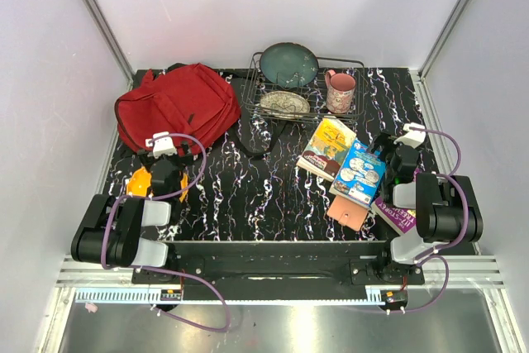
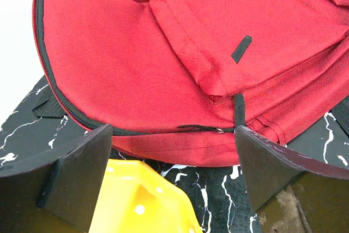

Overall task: Pack the student bag
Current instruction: Move the student bag to the center of the board.

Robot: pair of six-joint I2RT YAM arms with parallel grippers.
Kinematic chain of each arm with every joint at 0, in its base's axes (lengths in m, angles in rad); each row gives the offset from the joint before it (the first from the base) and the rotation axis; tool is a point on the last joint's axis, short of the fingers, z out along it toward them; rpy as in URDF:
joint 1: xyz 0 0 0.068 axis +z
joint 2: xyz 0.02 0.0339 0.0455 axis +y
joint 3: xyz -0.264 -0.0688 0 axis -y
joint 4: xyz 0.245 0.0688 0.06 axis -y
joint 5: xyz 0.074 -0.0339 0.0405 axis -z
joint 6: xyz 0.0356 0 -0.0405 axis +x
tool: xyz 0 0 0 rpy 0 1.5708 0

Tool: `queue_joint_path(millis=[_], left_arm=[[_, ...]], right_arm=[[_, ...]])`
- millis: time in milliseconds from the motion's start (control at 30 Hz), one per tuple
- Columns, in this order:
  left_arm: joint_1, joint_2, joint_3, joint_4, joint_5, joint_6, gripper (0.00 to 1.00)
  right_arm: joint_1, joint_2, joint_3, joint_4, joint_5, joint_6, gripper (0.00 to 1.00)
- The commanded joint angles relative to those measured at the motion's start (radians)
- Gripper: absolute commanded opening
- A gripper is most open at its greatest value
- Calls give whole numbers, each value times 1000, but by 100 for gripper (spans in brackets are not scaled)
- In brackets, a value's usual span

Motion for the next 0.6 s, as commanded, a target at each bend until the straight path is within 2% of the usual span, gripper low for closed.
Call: queue_joint_path(millis=[0,233,267,333,367,433,467,533,567], left_arm=[[3,-2,22,66,20,0,99],[0,-14,16,84,-3,3,99],[-5,-34,18,33,-14,-10,99],[-11,-57,1,69,-3,8,99],[-34,-86,-1,36,-80,21,99],[-63,-227,22,-70,-132,32,99],[-63,-282,44,-236,-150,19,99],[-61,-428,155,-437,-194,-84,99],[-61,-471,209,-712,-216,-131,99]], right_arm=[[6,-3,25,25,-4,-21,100],[6,-29,23,23,-10,-22,100],[6,-50,40,-47,-14,-24,100],[6,-123,69,-139,-1,-16,100],[6,-160,117,-313,10,-2,100],[6,-254,187,-518,71,74,100],[6,-279,251,-683,75,84,100],[6,-350,292,-794,47,96,100],[6,-378,304,-858,27,105,100]])
